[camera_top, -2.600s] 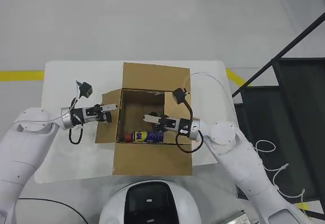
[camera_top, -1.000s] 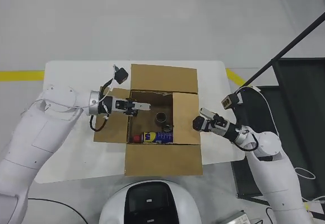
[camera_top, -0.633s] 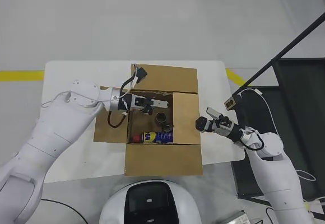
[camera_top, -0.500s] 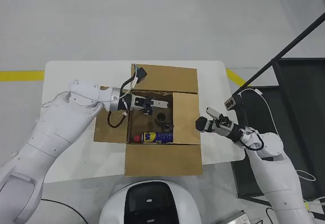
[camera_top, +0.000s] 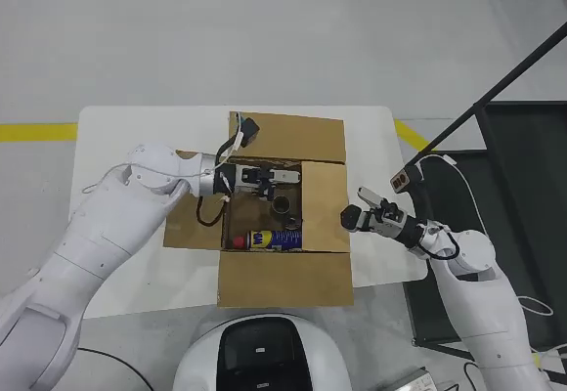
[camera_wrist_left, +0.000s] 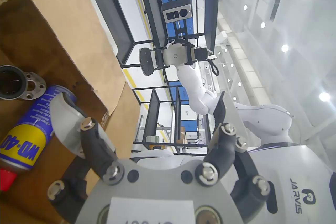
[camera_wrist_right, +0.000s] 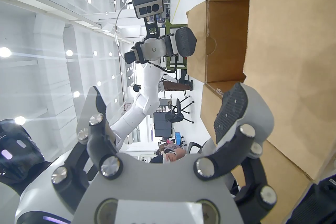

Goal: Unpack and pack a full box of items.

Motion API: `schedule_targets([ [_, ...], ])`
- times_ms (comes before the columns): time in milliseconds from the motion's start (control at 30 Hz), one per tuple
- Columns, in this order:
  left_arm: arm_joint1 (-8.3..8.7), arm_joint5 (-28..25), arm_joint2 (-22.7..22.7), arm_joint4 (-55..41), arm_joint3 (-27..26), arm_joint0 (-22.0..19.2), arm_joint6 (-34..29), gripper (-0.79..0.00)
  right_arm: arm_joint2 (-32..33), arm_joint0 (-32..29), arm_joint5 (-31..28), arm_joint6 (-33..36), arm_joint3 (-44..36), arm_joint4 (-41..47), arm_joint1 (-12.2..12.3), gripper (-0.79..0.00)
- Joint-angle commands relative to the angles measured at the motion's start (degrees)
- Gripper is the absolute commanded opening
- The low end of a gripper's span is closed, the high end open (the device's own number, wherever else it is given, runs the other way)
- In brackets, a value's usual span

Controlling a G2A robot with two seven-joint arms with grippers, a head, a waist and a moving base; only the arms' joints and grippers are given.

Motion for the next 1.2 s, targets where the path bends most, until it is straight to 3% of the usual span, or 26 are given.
schedule_targets([
  [0,-1.57,0.0,2.1,0.5,1.8,-0.6,2.1,0.000,1.3,-1.0,0.6,1.3,-0.2,0.0,0.3,0.000],
  [300,-9.16,-0.9,9.9,5.3,13.5,-3.8,10.4,0.000,4.5,-7.1,0.9,6.3,-4.6,-0.1,1.2,0.000],
  [667,-16.76,-9.5,11.1,2.5,26.4,-4.9,15.1,0.000,1.5,-8.0,1.8,8.6,-7.2,-1.6,1.5,0.000],
  [933,-19.55,-17.7,8.4,-3.2,30.1,-6.2,8.2,0.000,-1.8,-8.0,2.2,9.5,-9.2,-4.1,1.8,0.000],
  [1167,-21.28,-17.6,8.0,-3.4,28.4,-6.8,3.9,0.000,-2.9,-9.4,2.5,12.3,-11.1,-4.7,2.2,0.000],
])
